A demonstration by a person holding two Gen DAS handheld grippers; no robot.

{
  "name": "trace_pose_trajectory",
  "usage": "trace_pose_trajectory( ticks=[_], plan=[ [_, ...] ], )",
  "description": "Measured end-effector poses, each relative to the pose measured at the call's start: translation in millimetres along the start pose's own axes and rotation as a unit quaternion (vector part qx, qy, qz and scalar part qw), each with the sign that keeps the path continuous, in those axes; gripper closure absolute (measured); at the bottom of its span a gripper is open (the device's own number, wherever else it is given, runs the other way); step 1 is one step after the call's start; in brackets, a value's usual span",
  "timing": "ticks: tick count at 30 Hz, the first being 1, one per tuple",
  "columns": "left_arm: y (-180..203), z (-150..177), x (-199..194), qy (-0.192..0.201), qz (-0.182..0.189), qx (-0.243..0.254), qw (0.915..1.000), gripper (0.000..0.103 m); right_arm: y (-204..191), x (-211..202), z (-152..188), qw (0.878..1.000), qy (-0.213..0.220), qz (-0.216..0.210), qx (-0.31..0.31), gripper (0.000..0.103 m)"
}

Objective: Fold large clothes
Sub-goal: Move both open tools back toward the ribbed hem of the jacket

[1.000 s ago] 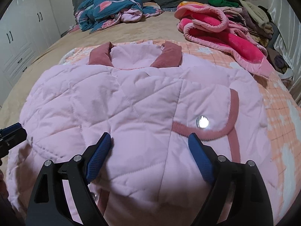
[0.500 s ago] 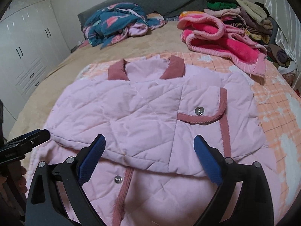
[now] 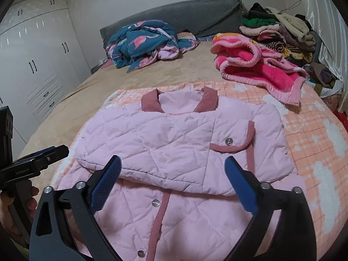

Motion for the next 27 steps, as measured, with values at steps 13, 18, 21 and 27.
trace_pose_trajectory(
  ticks=[13, 18, 21, 27],
  plan=[
    [17.7, -8.7, -42.3, 0.038, 0.025, 0.019, 0.9988, 0.009, -4.7, -48.5, -2.3, 1.000, 0.030, 0.007, -0.003, 0.004],
    [18.4, -3.8, -56.6, 0.050, 0.024, 0.026, 0.9982, 0.009, -4.9, -63.5, 0.3, 0.999, 0.040, 0.011, 0.000, 0.004],
    [17.2, -4.0, -62.5, 0.062, 0.009, 0.030, 0.9976, 0.009, -4.5, -73.1, 1.6, 0.999, 0.043, 0.015, 0.000, 0.004],
    [21.4, -0.9, -83.8, 0.085, 0.010, 0.031, 0.9959, 0.009, -3.4, -98.9, 1.4, 0.998, 0.056, 0.020, 0.002, 0.004]
  ],
)
Point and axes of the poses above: each gripper's, at about its wrist camera, not at the fingertips, and x roughly the way its jaws point, y to its right, z to its underside, the point moved 7 cm from there along x, roughly the way its jaws point, and after that the axes turned 9 degrees about -x, right-handed, at the moved point
